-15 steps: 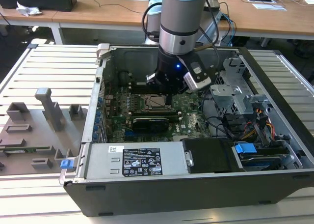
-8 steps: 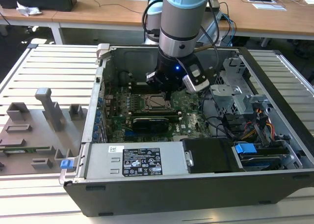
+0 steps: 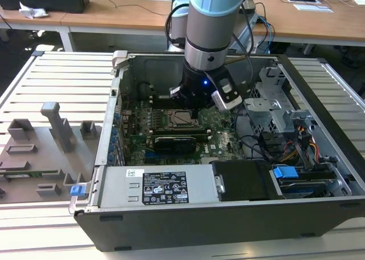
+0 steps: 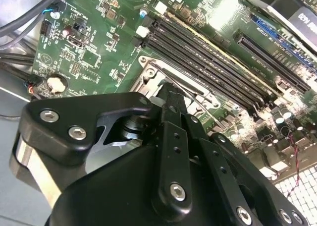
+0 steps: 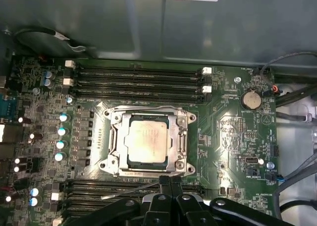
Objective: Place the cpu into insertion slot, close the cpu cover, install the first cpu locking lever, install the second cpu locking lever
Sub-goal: 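Install the second cpu locking lever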
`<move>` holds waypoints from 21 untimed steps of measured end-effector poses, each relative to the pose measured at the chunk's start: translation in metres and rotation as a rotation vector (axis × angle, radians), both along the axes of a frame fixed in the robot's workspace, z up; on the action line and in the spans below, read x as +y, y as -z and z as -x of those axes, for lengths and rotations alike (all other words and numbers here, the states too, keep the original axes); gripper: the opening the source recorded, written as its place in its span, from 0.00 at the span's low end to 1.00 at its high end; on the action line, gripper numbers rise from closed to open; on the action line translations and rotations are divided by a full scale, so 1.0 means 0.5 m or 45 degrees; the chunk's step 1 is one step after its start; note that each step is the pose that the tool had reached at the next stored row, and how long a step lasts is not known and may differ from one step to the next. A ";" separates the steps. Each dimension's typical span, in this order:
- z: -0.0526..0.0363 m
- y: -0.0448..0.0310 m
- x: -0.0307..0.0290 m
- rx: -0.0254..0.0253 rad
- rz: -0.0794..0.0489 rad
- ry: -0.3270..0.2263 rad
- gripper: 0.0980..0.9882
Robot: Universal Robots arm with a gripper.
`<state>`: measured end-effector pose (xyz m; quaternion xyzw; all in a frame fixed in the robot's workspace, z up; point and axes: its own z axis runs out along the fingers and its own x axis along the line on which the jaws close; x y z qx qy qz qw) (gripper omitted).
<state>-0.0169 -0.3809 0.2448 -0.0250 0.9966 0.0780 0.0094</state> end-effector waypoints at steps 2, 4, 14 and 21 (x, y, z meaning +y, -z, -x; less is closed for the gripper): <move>0.000 0.005 0.000 0.0000 0.000 0.000 0.01; 0.000 0.013 0.000 0.0000 0.000 0.000 0.01; 0.012 0.037 0.000 -0.0001 -0.001 0.000 0.01; 0.075 0.046 -0.008 -0.0001 -0.005 -0.008 0.01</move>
